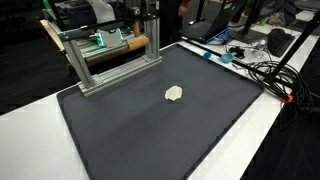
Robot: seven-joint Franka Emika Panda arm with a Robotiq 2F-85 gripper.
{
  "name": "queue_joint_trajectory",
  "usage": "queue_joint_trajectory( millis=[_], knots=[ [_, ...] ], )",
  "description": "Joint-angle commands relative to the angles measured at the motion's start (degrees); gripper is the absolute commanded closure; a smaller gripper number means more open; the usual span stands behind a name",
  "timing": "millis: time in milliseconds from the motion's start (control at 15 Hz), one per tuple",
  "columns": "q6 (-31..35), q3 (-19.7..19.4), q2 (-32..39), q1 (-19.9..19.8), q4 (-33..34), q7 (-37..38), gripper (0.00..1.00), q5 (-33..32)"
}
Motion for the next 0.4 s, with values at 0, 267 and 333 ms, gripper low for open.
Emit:
queue_joint_trajectory(
  millis=[0, 267, 333],
  knots=[
    [-1.1, -1.5, -6.2, -1.1, -2.2, -3.3, 0.0, -0.5],
    [4.9, -3.7, -14.0, -3.0, -5.9, -7.4, 0.0, -3.0],
    [1.3, -2.3, -7.6, -2.3, -1.7, -4.7, 0.0, -1.5]
  ],
)
